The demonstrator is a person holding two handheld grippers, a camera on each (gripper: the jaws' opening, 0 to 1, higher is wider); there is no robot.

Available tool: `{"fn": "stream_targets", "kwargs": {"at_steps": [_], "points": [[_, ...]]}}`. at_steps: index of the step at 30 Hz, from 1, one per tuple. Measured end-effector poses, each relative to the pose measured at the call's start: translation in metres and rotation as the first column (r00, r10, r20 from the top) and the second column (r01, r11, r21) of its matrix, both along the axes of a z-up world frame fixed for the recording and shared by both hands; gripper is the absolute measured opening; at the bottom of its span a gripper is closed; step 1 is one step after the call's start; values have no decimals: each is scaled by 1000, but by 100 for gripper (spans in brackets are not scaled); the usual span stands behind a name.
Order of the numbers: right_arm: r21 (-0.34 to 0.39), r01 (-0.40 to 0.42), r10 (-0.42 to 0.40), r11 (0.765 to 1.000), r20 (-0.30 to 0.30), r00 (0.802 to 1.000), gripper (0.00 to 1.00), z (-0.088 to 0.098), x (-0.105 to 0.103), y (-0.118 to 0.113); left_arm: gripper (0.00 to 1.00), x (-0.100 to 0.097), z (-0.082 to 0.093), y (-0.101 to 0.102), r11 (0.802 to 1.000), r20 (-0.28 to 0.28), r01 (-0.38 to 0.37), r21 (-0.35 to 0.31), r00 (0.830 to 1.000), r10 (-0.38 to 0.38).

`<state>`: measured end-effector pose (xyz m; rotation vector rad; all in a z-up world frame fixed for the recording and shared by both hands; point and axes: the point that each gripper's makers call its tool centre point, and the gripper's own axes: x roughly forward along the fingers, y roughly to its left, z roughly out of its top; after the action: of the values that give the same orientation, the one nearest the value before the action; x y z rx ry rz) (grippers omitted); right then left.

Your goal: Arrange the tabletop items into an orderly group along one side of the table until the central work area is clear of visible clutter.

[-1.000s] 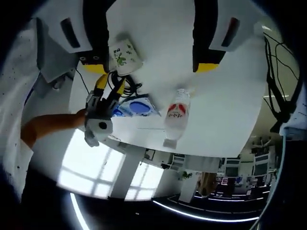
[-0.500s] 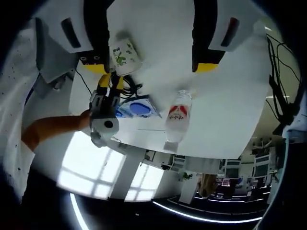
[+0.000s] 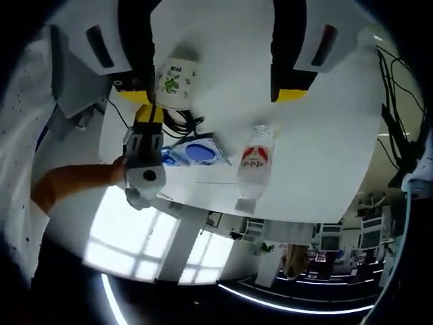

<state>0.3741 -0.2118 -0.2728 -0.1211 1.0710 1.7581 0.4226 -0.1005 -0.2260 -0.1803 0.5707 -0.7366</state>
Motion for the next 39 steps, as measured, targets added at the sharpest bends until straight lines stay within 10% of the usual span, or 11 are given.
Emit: {"fn": "stream_targets", "kwargs": {"at_steps": [23, 33, 39], "points": [[-52, -36, 50, 998, 277, 959, 0, 36, 51, -8, 70, 3, 3, 0, 1000, 17, -5, -11, 1000, 5], [-144, -77, 134, 987, 444, 886, 0, 43, 94, -14, 70, 3, 3, 2, 1000, 19, -6, -12, 1000, 6], [-243, -112, 236, 963, 570, 787, 0, 43, 125, -20, 70, 4, 4, 3, 1000, 23, -8, -12, 1000, 8]]}}
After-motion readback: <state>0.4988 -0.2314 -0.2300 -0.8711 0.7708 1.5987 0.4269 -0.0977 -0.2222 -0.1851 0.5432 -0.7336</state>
